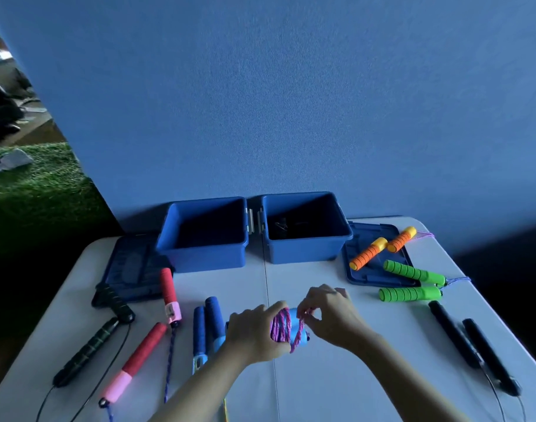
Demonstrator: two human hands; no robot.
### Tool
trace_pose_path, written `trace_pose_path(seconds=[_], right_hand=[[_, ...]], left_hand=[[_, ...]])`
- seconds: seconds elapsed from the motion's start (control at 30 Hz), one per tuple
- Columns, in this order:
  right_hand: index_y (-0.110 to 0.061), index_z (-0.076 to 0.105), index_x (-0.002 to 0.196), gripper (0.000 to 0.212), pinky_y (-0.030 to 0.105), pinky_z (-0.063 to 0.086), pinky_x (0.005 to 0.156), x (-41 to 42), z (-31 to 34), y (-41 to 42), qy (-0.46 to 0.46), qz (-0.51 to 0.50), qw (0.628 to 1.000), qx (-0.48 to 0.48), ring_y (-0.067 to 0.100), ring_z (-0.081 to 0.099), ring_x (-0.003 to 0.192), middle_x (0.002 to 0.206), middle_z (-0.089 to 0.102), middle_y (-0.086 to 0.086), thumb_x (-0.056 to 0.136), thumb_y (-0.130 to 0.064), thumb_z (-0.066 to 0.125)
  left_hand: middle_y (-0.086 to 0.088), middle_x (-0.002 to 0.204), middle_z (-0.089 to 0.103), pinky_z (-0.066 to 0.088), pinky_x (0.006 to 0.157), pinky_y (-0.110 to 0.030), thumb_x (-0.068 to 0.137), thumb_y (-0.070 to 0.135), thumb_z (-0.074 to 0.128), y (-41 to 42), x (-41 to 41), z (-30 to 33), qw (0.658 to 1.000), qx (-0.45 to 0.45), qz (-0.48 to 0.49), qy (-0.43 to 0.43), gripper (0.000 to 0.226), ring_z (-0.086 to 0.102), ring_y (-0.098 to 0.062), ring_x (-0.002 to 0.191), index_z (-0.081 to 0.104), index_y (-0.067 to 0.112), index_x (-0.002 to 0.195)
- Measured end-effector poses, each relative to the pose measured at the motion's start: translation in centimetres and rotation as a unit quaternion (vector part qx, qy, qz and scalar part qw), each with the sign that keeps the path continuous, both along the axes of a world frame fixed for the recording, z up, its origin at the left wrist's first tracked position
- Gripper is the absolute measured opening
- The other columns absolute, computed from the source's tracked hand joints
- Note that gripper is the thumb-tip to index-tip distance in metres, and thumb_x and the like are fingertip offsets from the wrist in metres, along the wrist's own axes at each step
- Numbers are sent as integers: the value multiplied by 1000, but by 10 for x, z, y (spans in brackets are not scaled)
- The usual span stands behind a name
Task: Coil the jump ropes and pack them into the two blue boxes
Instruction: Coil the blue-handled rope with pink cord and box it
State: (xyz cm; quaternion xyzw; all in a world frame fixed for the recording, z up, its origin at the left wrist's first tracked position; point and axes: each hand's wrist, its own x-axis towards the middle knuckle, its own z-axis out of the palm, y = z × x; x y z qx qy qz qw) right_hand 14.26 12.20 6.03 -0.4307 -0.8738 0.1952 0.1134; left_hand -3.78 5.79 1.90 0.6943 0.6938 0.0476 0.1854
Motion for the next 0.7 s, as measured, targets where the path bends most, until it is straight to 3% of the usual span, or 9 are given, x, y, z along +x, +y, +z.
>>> trace_pose_path(seconds=[0.1,0.27,0.37,0.47,0.57,0.7], right_hand=[[-33,69,92,15,31,35,87,0,-1,4,1,17,1000,-14,2,49,96,93,63,-18,86,-26,57],[-32,66,93,13,33,46,82,0,-2,8,30,-12,997,-74,6,54,90,88,62,-17,82,-24,67],[-28,56,89,30,23,52,70,5,-5,9,113,-47,981,-148,7,61,81,85,64,-14,72,-18,78],[-26,53,85,41,12,46,67,9,-8,13,157,-66,967,-191,4,64,87,90,68,-10,61,-20,87],[-23,61,76,34,23,51,65,12,-10,16,155,-106,964,-190,10,64,83,89,63,-7,56,-24,89],[-11,70,71,20,32,53,63,10,-8,13,192,-146,945,-220,16,69,71,79,70,2,60,-14,87]], left_hand=[[9,110,60,43,92,-34,65,67,50,-7,6,5,999,5,-30,-11,75,59,-20,102,29,44,133],[12,105,61,45,88,-33,64,66,51,-14,10,15,997,35,-58,-29,72,60,-14,97,32,47,131],[10,101,62,45,86,-34,65,62,50,-19,11,18,996,60,-61,-35,69,60,-14,93,34,46,130],[11,101,62,46,85,-34,66,59,51,-26,13,17,993,79,-72,-44,67,60,-14,92,34,43,129],[15,107,63,49,86,-34,68,58,53,-31,16,17,992,73,-66,-78,68,60,-9,90,30,41,130],[12,112,60,44,91,-30,73,58,49,-31,16,17,990,97,-79,-64,74,58,-10,95,21,43,139]])
